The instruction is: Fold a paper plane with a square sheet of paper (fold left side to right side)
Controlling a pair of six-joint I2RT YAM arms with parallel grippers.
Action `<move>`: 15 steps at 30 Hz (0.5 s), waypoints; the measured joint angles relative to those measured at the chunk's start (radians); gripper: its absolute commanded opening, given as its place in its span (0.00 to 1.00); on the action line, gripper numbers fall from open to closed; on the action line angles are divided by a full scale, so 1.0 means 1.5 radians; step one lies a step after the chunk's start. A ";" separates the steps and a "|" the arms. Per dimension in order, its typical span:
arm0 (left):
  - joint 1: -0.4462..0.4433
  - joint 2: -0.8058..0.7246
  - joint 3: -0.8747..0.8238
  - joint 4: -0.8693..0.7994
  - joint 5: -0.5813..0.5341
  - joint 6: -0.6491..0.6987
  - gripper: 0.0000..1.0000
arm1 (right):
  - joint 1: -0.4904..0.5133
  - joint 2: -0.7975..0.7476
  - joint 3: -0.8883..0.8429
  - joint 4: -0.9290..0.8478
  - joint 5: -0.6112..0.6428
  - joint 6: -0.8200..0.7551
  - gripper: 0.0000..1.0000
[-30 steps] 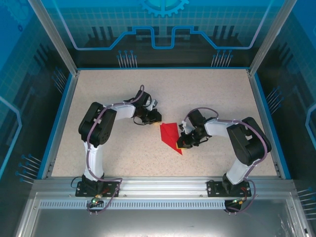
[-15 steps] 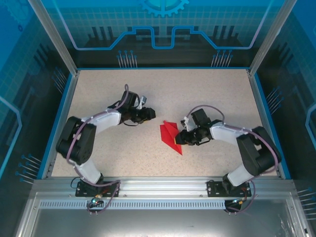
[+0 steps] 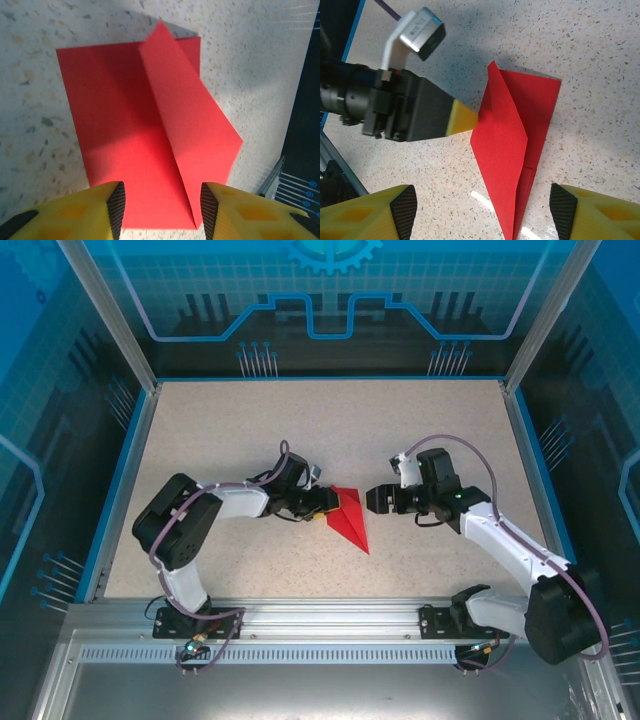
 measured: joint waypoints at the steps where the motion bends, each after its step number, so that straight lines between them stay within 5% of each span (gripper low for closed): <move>1: 0.000 0.009 0.005 0.005 0.001 -0.001 0.47 | -0.002 -0.002 -0.001 0.000 -0.002 0.000 0.74; 9: -0.002 0.047 0.041 0.038 0.021 -0.018 0.45 | -0.036 -0.018 -0.024 -0.004 -0.048 -0.004 0.86; 12: -0.003 0.064 0.053 0.056 0.031 -0.020 0.39 | -0.057 -0.028 -0.032 0.002 -0.079 0.002 0.98; 15: -0.004 0.077 0.054 0.067 0.038 -0.031 0.29 | -0.074 -0.038 -0.043 0.016 -0.110 0.011 0.99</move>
